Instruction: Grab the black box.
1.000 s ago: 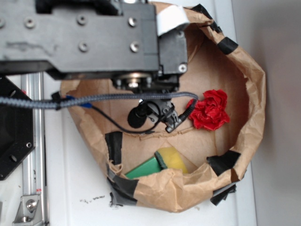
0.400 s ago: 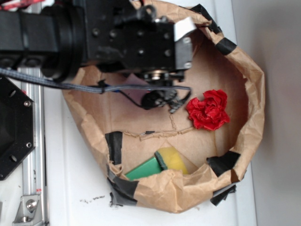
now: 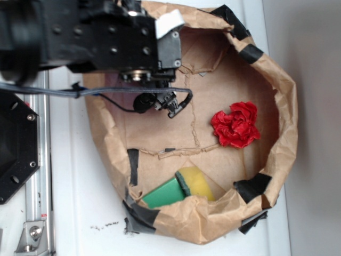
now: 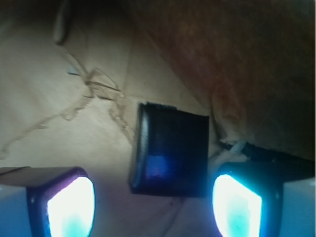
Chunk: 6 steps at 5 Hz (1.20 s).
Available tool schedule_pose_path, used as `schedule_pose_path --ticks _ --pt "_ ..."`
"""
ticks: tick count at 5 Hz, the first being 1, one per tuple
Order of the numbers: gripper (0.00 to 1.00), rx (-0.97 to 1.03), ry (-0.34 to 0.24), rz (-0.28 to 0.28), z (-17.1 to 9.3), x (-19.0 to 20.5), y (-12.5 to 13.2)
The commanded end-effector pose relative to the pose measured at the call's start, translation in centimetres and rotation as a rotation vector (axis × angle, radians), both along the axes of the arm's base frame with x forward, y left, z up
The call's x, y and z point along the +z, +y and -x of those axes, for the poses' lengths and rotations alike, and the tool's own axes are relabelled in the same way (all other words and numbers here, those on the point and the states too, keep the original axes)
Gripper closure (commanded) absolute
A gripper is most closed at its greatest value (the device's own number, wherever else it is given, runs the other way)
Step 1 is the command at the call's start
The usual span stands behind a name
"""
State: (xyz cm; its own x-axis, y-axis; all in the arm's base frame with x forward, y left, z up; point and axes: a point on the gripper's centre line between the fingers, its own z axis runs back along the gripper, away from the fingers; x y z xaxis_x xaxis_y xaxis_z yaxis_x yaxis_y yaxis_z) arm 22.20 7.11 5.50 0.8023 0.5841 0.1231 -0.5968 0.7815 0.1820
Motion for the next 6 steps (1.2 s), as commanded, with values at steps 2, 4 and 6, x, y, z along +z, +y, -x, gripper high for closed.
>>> schedule_pose_path --ticks 2,4,6 --pt "0.00 0.018 0.018 0.038 -2.2 -2.7 2.5" --pt "0.00 -0.003 0.055 0.049 -0.7 -4.2 3.3" --pt "1.00 -0.024 0.025 0.065 0.4 -3.6 3.2"
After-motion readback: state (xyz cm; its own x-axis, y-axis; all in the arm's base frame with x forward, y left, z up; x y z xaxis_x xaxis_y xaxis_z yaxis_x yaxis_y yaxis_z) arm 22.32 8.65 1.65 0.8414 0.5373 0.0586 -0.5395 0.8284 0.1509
